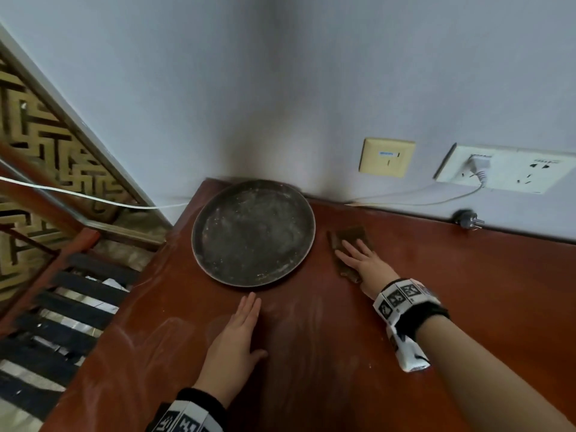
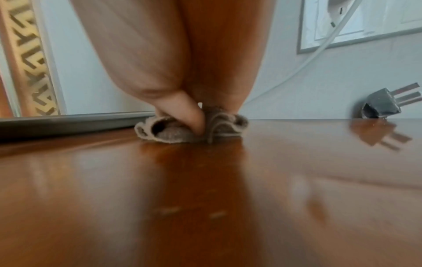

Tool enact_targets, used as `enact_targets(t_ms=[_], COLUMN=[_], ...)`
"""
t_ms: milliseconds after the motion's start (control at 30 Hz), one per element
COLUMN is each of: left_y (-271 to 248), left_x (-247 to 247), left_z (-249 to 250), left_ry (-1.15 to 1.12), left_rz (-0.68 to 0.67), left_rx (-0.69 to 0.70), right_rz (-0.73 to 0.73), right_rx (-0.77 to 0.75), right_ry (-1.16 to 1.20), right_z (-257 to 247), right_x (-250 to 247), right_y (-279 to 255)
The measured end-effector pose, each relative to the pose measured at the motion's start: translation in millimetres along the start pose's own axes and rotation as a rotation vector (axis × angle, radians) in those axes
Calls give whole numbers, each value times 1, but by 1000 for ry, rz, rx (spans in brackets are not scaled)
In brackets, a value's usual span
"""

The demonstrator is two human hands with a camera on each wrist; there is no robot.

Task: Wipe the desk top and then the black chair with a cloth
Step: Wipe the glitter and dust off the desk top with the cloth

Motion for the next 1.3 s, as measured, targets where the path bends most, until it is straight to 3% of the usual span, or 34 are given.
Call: enact_targets(t_ms=[67,200,267,300,433,500,633,733,833,900,1000,1100,1167,1300], left_y=[-5,-11,-13,-14,-18,-22,-31,-46,-56,-46,-18,3,-5,-65], left_x=[-4,-6,-7,-7,-6,-2,8,25,52,65,67,74,98,163], left_z=[-9,-21,-23,-22,-17,-14,-10,-3,7,10,13,23,46,101], left_ry=[10,36,41,39,22,18,-9,-64,65,190,300,277,302,420], left_rz=[-9,-50,-60,-63,-92,-114,-79,-141,-190,-162,-92,-23,-83,-367], left_rx=[-9,-4,9,17,62,82,149,155,139,127,68,-37,64,485], right_rz=[-31,133,31,-20,-2,2,9,-93,90,153,2,-129,-187,-183], right_rx=[-23,-437,-463,-374,114,146,-190,-190,71,290,472,571,585,547], right_ry=[9,-31,-77,-65,4,66,157,287,555,510,329,315,305,269], right_z=[-26,-130,-133,-117,-43,-60,-180,-206,-156,-114,-85,-82,-85,-92], right_x=[8,35,41,41,28,35,54,47,34,40,69,98,113,123], right_y=[-4,-51,-65,-66,-65,-71,-97,-119,-148,-179,-228,-262,-275,-280])
Point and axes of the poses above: each hand's wrist, its own y-axis towards the middle knuckle, its own x-axis out of the palm, z = x × y, the point moved 3 cm from there along y, towards the middle knuckle, and after that the axes turned 10 degrees about -y, right-handed, at the moved point
